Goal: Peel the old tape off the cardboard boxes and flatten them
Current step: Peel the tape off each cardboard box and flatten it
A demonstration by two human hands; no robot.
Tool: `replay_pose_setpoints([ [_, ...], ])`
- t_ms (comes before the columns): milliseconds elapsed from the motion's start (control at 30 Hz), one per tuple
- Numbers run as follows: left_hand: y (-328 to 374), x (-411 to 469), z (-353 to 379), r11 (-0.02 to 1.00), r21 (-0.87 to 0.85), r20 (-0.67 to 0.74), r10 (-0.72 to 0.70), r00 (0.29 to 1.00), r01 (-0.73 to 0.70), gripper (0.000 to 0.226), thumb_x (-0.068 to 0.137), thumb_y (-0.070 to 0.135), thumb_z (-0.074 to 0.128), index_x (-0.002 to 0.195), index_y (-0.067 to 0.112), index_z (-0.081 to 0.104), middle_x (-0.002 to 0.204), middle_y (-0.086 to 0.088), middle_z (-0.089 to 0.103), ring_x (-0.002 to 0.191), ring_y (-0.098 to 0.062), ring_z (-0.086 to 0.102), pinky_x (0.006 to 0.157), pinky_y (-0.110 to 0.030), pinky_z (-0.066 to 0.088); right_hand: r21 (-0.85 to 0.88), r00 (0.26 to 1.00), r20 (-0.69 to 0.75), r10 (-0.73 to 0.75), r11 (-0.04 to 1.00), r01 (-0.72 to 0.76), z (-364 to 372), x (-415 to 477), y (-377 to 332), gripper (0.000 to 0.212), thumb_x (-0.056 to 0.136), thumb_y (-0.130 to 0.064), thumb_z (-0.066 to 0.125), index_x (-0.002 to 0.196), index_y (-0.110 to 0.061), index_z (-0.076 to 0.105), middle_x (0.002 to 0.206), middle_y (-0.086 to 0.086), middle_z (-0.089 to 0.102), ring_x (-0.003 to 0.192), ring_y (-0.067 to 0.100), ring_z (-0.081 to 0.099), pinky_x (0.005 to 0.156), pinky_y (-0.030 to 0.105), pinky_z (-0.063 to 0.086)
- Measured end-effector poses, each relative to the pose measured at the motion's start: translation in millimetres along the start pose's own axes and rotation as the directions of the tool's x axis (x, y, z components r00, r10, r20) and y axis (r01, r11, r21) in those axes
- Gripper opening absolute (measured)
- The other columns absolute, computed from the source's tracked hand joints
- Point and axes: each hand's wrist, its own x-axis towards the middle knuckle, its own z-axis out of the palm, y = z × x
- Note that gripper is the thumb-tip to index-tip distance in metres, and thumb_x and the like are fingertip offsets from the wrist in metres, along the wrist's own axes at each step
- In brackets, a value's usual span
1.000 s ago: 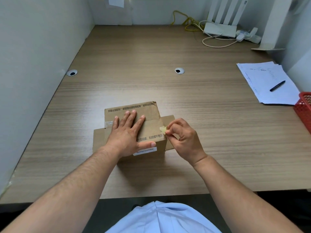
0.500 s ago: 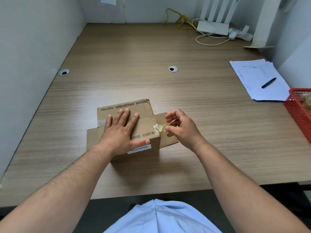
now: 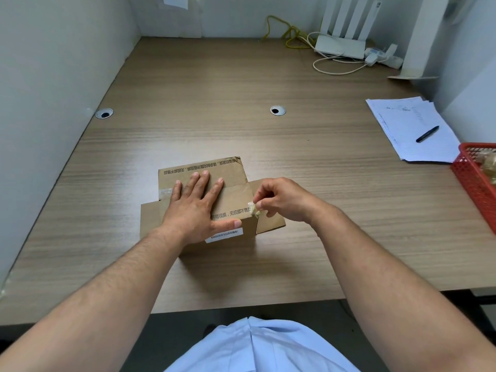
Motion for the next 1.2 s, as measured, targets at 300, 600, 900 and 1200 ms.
replay_pose_setpoints([
  [300, 1, 2, 1, 1.0, -0.018, -0.052, -0.003, 0.999, 0.002, 0.124, 0.046, 0.098, 0.003, 0.152, 0.035, -0.005, 0.161, 0.0, -0.012, 0.146, -0.018, -0.017, 0.117, -0.047, -0.01, 0.218, 0.929, -0.37, -0.007, 0.971, 0.094, 1, -38, 14, 0.019, 0.084, 0.002, 0.063, 0.075, -0.014, 0.06, 0.076, 0.002, 0.061, 0.068, 0.013, 0.055, 0.061, 0.029, 0.051],
  [600, 24, -1, 3, 0.999, -0.03, -0.076, 0.039, 0.996, -0.041, 0.125, 0.045, 0.098, 0.002, 0.152, 0.035, -0.002, 0.161, 0.0, -0.01, 0.146, -0.019, -0.016, 0.117, -0.048, -0.009, 0.298, 0.749, -0.662, 0.007, 0.92, 0.254, -50, -57, 20, 0.026, 0.086, 0.006, 0.058, 0.11, -0.004, 0.058, 0.074, 0.003, 0.055, 0.067, 0.016, 0.054, 0.067, 0.026, 0.053],
  [900, 157, 19, 7, 0.99, -0.008, -0.062, 0.137, 0.989, -0.138, 0.123, 0.047, 0.099, 0.006, 0.152, 0.035, -0.005, 0.161, 0.0, -0.014, 0.145, -0.018, -0.02, 0.116, -0.047, -0.014, 0.395, 0.746, -0.664, 0.054, 0.873, 0.288, -124, -99, 87, 0.016, 0.086, 0.002, 0.061, 0.087, -0.013, 0.063, 0.099, 0.016, 0.064, 0.088, 0.024, 0.065, 0.078, 0.032, 0.058],
  [1200, 302, 73, 4, 0.979, 0.003, -0.057, 0.205, 0.977, -0.206, 0.125, 0.046, 0.1, 0.007, 0.152, 0.036, -0.004, 0.161, 0.002, -0.014, 0.145, -0.017, -0.021, 0.116, -0.047, -0.015, 0.313, 0.44, -0.875, 0.203, 0.93, 0.193, -269, -147, 200, 0.009, 0.081, -0.019, 0.067, 0.081, -0.023, 0.059, 0.085, 0.002, 0.067, 0.081, 0.019, 0.063, 0.073, 0.033, 0.048],
])
